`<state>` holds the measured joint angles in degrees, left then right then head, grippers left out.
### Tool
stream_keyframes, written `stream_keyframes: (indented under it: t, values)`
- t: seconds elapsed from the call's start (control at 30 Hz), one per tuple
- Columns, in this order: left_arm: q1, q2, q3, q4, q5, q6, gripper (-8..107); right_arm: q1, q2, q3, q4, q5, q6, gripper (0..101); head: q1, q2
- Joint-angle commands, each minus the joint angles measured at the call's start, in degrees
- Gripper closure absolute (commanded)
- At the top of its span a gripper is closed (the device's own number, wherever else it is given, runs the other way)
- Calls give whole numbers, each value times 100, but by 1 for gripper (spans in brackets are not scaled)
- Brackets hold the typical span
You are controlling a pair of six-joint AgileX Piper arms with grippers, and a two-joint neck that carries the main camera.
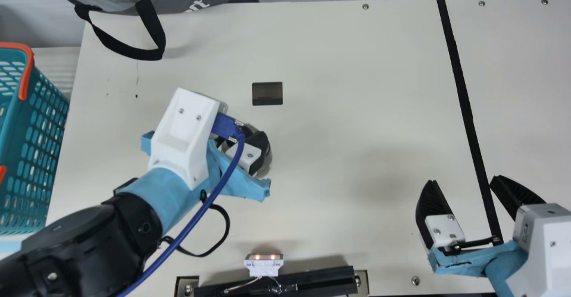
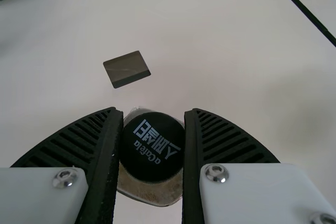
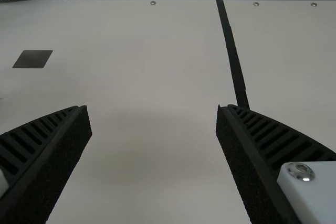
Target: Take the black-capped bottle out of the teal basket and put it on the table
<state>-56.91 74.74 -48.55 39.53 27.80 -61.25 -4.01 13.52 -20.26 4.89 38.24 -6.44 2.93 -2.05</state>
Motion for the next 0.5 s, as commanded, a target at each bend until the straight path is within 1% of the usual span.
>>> stream_keyframes:
  t: [0.0,0.3,0.33,0.37,0.4,0.43,0.47]
  values:
    - [11,7,23,5,-23,-12,99,0,0,0,0,0,0,10,-21,47]
    - [83,7,60,0,-117,0,99,0,0,0,0,0,0,10,-21,47]
    - [92,9,60,-8,-129,9,78,0,0,0,0,0,0,10,-21,47]
    - [102,11,59,-17,-139,20,44,0,0,0,0,0,0,10,-21,47]
    - [112,11,57,-31,-148,36,20,0,0,0,0,0,0,10,-21,47]
    - [121,11,55,-42,-157,49,8,0,0,0,0,0,0,10,-21,47]
    - [129,11,53,-54,-164,63,-8,0,0,0,0,0,0,10,-21,47]
